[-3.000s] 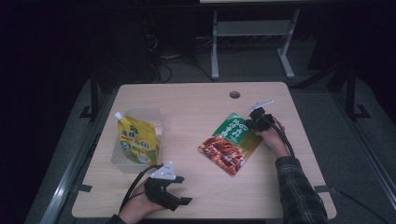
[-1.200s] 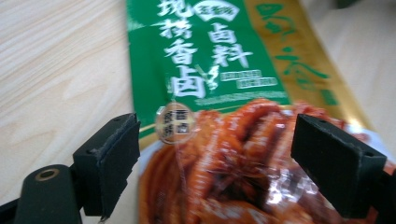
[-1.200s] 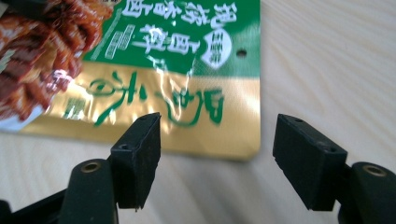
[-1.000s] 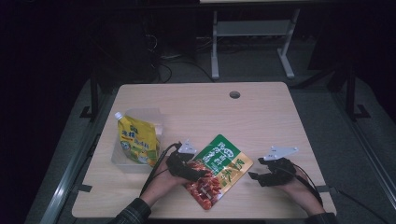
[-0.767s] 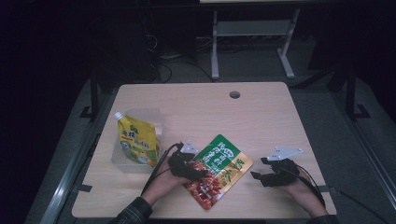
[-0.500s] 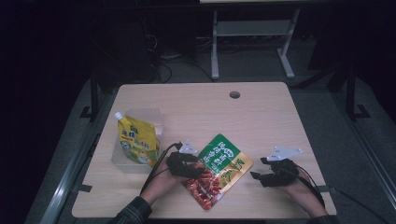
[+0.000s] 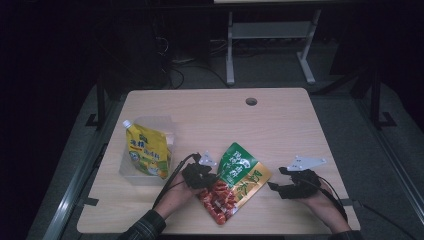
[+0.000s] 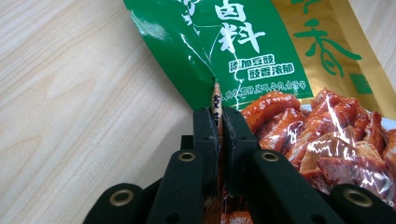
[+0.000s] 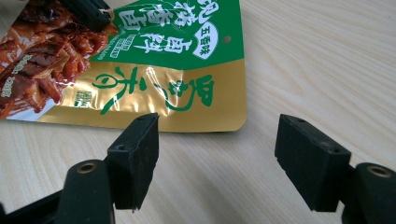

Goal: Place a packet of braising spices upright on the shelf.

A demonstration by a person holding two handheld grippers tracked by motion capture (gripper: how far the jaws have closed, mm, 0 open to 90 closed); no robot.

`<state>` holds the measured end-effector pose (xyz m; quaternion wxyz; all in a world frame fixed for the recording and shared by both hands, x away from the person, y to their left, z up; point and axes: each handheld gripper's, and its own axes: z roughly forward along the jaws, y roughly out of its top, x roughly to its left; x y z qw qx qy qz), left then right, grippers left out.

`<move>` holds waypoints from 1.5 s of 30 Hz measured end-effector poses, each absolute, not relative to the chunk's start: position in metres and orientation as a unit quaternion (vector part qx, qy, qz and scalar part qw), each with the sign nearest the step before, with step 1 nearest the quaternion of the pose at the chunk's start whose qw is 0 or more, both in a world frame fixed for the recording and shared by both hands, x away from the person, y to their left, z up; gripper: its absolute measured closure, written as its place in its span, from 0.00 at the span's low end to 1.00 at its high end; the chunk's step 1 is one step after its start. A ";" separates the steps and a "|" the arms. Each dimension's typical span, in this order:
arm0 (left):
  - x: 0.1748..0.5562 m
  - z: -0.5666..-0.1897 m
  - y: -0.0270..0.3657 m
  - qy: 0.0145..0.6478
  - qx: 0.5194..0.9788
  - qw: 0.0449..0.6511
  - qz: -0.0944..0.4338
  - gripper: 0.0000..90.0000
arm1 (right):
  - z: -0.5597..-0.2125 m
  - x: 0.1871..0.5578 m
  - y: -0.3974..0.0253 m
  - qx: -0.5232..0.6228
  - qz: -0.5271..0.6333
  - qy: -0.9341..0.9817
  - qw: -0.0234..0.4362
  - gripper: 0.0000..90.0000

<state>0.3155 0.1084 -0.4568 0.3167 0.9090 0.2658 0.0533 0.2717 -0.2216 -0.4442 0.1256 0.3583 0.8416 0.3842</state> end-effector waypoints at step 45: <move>0.306 -0.393 0.144 0.290 0.813 0.503 0.046 1.00 | -0.444 0.280 -0.171 0.349 0.520 0.779 0.006 0.26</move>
